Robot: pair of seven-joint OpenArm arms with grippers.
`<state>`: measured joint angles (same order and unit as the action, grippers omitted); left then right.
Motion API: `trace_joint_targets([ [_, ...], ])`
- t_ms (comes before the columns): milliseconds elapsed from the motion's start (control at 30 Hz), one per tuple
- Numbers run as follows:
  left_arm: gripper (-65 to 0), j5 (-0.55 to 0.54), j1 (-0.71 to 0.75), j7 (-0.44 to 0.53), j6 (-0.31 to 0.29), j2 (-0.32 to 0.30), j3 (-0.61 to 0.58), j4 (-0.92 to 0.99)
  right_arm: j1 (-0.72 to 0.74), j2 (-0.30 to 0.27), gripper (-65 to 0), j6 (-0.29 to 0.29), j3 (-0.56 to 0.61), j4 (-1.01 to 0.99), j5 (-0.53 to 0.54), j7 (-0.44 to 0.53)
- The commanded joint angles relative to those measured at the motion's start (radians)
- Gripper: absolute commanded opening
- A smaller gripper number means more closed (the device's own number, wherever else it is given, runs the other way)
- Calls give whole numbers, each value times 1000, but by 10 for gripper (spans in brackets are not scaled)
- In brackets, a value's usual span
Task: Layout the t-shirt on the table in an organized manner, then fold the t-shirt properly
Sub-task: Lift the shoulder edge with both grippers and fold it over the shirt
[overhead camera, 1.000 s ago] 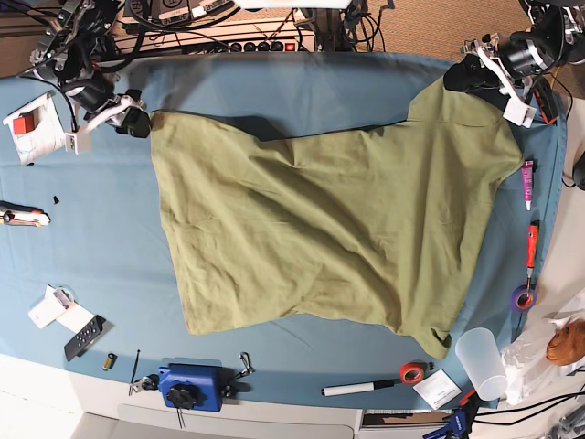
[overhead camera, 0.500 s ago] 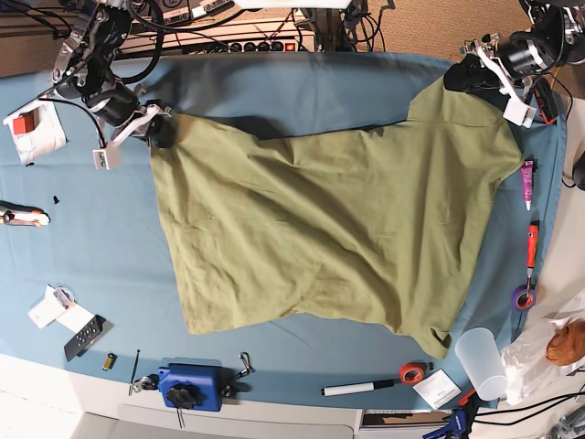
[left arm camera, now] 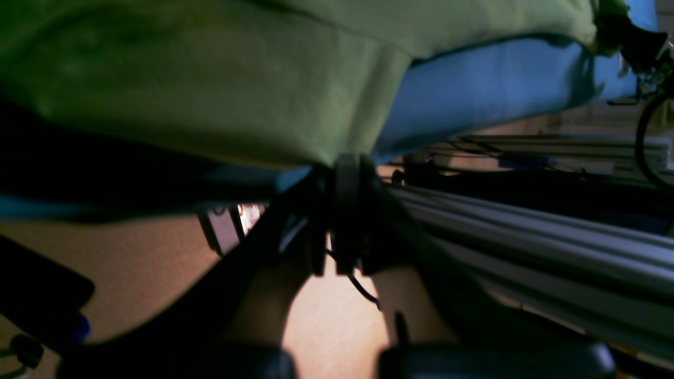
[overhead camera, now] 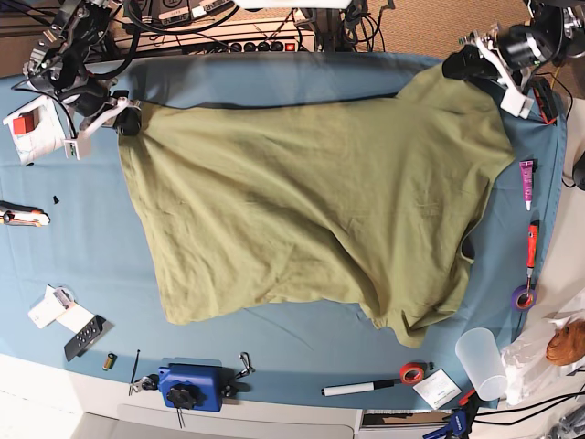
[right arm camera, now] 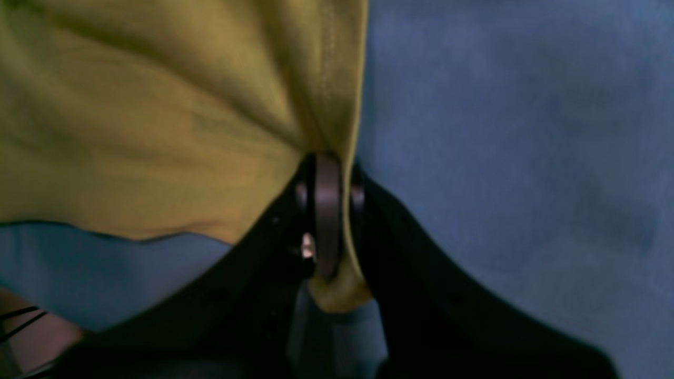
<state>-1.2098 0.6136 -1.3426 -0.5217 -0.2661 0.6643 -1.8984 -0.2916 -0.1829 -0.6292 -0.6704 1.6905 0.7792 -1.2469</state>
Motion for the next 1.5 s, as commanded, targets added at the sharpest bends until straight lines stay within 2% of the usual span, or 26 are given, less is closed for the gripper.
trace_joint_targets([
  [0,-650,-25,17,-4,-4,-11,6,-15,0,-16,-650,-7,-11,11,19,8],
  [300,-650,-29,84,-12,-4,-11,6,-15,-39,-16,-650,-7,-12,11,57,-19],
  [433,-650,-72,85,-22,-8,-11,6,-15,-74,-16,-650,-11,-12,14,79,-33],
  [500,-650,-74,85,-23,-41,-11,6,-15,-98,-16,-650,-14,-12,33,94,-37],
  [667,-650,-74,84,-23,-41,-11,6,-15,-146,-16,-650,-29,-13,132,95,-38],
  [1033,-650,-74,78,-13,-41,-11,6,-24,-143,-16,-650,-29,-12,160,98,-24],
  [1233,-650,-71,62,26,-42,-11,6,-111,-112,-15,-650,-29,-12,160,145,-10],
  [1367,-650,-18,40,63,-42,-11,6,-189,-71,-14,-650,-30,-12,160,147,-5],
  [1467,-650,87,6,155,-52,-11,6,-201,-36,-13,-650,-30,-12,160,146,13],
])
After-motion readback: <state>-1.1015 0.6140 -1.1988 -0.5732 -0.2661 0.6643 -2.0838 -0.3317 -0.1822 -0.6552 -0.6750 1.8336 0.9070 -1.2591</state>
